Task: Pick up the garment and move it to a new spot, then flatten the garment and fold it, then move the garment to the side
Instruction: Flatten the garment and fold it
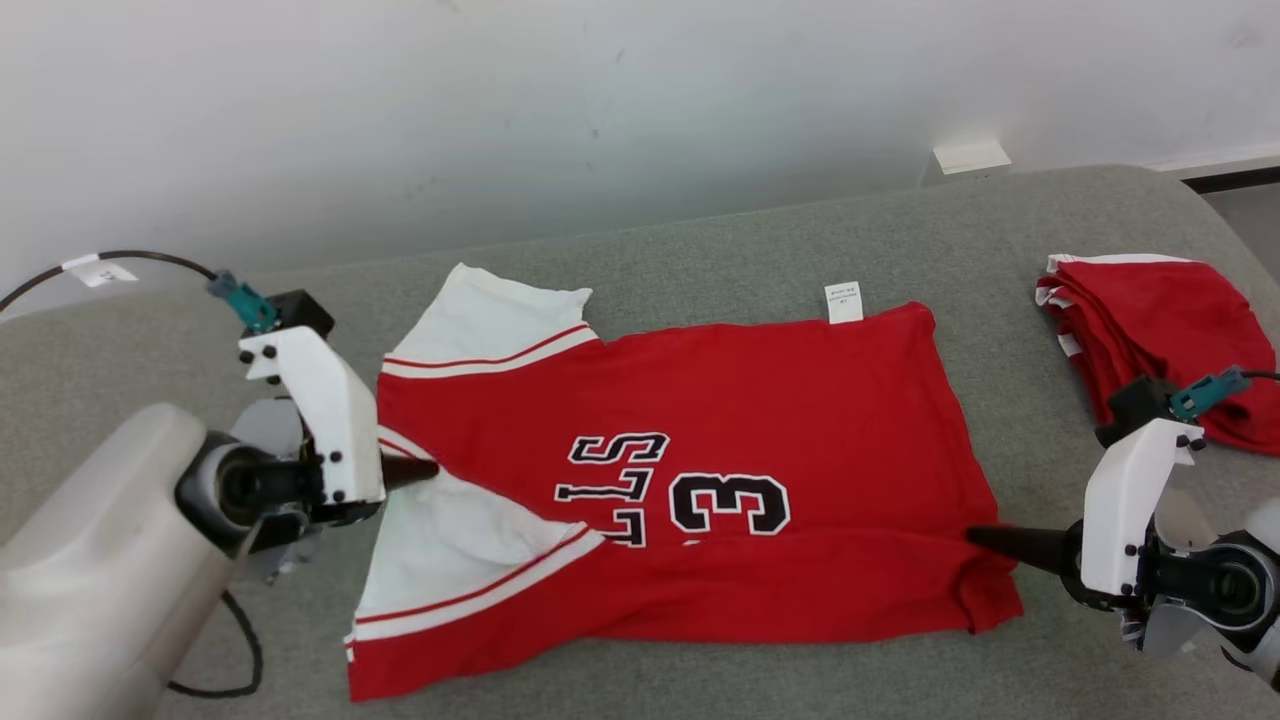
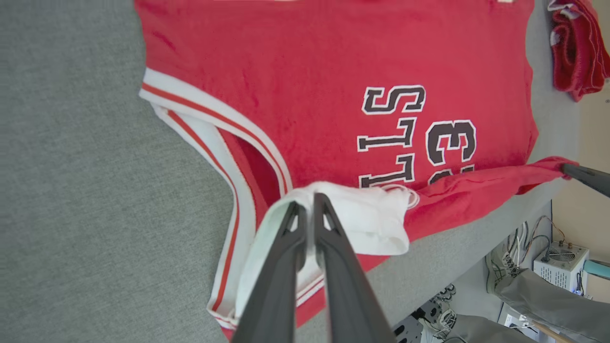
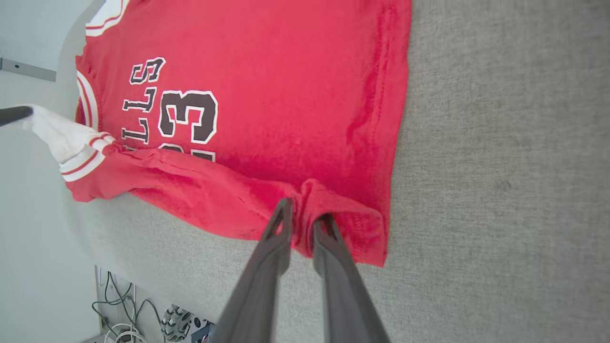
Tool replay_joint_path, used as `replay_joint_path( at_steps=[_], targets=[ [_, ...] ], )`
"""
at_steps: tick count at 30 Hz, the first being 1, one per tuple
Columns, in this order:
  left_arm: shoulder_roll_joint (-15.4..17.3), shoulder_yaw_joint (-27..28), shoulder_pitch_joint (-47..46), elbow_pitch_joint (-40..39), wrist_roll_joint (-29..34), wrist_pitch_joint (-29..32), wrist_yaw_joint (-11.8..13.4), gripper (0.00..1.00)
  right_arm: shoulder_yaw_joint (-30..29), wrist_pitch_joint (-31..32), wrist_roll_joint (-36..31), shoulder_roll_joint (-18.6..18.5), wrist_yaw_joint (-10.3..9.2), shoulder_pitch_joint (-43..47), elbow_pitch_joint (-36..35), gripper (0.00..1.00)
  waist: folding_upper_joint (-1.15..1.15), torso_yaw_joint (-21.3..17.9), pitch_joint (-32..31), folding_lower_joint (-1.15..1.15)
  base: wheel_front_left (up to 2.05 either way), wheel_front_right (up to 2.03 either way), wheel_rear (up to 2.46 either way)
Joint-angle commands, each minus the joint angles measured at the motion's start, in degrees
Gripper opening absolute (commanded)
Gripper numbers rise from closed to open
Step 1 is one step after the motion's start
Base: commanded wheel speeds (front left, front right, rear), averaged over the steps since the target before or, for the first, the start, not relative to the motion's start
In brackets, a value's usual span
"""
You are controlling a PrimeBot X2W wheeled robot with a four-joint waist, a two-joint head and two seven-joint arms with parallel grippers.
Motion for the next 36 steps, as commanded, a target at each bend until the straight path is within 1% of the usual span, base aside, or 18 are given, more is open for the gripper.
replay_joint_path(
  at_steps=[1,4,6,8,11,14,16,18,19,20,22,25,27,29,30,32,33,36],
  targets=[
    [-0.6,0.4,-1.0,1.0,1.2,-1.8,-0.8,1.00,-0.2,-0.7,-0.5,0.2,-0.12,-0.4,0.8,1.00,0.00,0.1,-0.3,-0.01,0.00,0.00,0.00],
    [-1.8,0.4,-1.6,3.4,2.4,-6.0,-3.6,1.00,-0.7,-3.1,-2.2,0.4,-0.12,-0.2,1.8,1.00,0.00,0.5,-1.7,-0.01,0.00,0.00,0.00],
    [-2.1,0.3,-1.5,4.4,3.2,-8.3,-5.7,1.00,-1.4,-6.9,-4.2,-0.2,-0.12,0.0,1.3,1.00,0.00,1.0,-2.9,-0.01,0.00,0.00,0.00],
    [-2.3,0.9,-1.1,4.5,3.6,-11.3,-7.3,1.00,-2.7,-13.9,-7.2,-1.2,-0.12,0.6,-0.1,1.00,0.00,1.6,-4.2,-0.01,0.00,0.00,0.00],
    [-0.9,0.8,0.3,3.2,6.4,-18.0,-8.9,1.00,-4.8,-25.6,-11.1,-2.6,-0.12,2.9,-2.6,1.00,0.00,2.3,-6.0,-0.01,0.00,0.00,0.00],
    [0.3,1.8,2.0,1.5,9.5,-27.2,-8.9,1.00,-6.8,-36.9,-15.3,-4.4,-0.12,4.8,-5.4,1.00,0.00,2.9,-7.0,-0.01,0.00,0.00,0.00],
    [1.0,3.4,4.0,0.0,10.7,-32.8,-7.5,1.00,-8.1,-44.1,-18.2,-5.5,-0.13,6.7,-6.3,1.00,0.00,3.1,-7.6,-0.01,0.00,0.00,0.00],
    [2.0,4.3,6.2,-2.5,12.2,-38.2,-6.2,1.00,-10.5,-47.0,-21.1,-6.2,-0.12,8.8,-5.7,1.00,0.00,3.6,-7.9,-0.01,0.00,0.00,0.00],
    [2.0,4.3,6.2,-2.5,12.2,-38.2,-6.2,1.00,-10.5,-47.0,-21.1,-6.2,-0.12,8.8,-5.7,1.00,0.00,3.6,-7.9,-0.01,0.00,0.00,0.00],
    [2.3,4.8,7.6,-3.8,12.8,-40.8,-5.4,1.00,-12.4,-47.5,-22.8,-6.3,-0.12,9.9,-5.1,1.00,0.00,3.9,-8.0,-0.01,0.00,0.00,0.00],
    [2.9,5.0,10.8,-6.8,14.8,-45.7,-3.3,1.00,-20.3,-47.8,-27.5,-5.6,-0.12,12.5,-3.7,1.00,0.00,4.3,-8.2,-0.01,0.00,0.00,0.00],
    [3.1,5.1,16.9,-11.2,17.4,-52.8,0.9,1.00,-33.4,-47.7,-36.4,-1.2,-0.12,21.5,-4.2,1.00,0.00,4.8,-8.4,-0.01,0.00,0.00,0.00],
    [2.7,5.6,20.9,-13.6,18.7,-57.4,4.0,1.00,-41.3,-47.8,-42.5,2.1,-0.12,27.4,-6.1,1.00,0.00,5.0,-8.3,-0.01,0.00,0.00,0.00],
    [2.0,5.6,25.5,-15.6,19.7,-60.2,6.7,1.00,-47.2,-47.8,-47.6,6.1,-0.12,34.0,-7.8,1.00,0.00,5.3,-8.2,-0.01,0.00,0.00,0.00],
    [2.1,5.0,27.2,-16.3,20.8,-61.0,8.0,1.00,-49.3,-47.8,-49.9,8.0,-0.12,36.8,-8.7,1.00,0.00,5.4,-8.0,-0.01,0.00,0.00,0.00],
    [0.8,4.7,30.6,-17.6,21.4,-62.1,10.0,1.00,-51.9,-47.8,-54.1,11.4,-0.12,41.8,-9.7,1.00,0.00,5.6,-7.7,-0.01,0.00,0.00,0.00],
    [0.2,4.6,32.1,-18.1,21.8,-62.4,10.7,1.00,-52.8,-47.8,-55.5,12.8,-0.12,43.3,-10.1,1.00,0.00,5.6,-7.6,-0.01,0.00,0.00,0.00],
    [-1.5,4.8,35.7,-18.4,22.5,-62.9,12.0,1.00,-53.5,-47.7,-59.5,15.5,-0.12,46.2,-8.9,1.00,0.00,5.5,-7.3,-0.01,0.00,0.00,0.00]
  ],
)
